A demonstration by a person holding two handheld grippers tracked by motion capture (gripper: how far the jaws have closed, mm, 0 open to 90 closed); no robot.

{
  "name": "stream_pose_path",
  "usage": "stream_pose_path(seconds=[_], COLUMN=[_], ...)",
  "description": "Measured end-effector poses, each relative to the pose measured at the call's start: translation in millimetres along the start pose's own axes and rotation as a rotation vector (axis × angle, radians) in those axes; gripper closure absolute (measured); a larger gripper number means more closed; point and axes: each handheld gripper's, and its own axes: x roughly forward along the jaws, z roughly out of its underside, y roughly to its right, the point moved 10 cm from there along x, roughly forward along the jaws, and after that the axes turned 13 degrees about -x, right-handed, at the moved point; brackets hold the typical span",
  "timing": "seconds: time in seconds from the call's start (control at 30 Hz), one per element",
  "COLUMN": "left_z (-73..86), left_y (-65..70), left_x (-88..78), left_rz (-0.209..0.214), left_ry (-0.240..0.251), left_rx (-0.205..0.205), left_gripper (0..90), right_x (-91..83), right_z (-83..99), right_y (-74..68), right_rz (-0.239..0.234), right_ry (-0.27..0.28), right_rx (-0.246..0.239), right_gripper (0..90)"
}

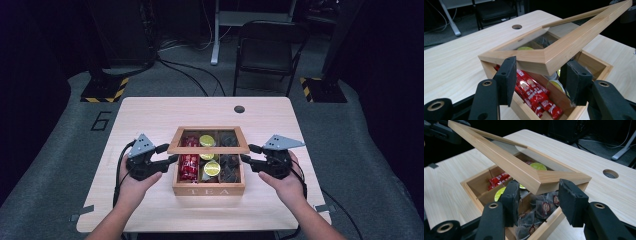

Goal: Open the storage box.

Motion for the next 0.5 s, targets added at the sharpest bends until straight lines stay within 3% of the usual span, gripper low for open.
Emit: stream_pose_path(seconds=[0.5], left_z=[-32.1], left_y=[-7.3], left_x=[4.0], left_rz=[-0.049], left_ry=[0.036], left_rx=[0.013], left_gripper=[50.7], right_x=[5.9], right_z=[-26.2], right_y=[20.7], right_rz=[0.030], right_ry=[0.006], right_rx=[0.025], right_gripper=[51.7])
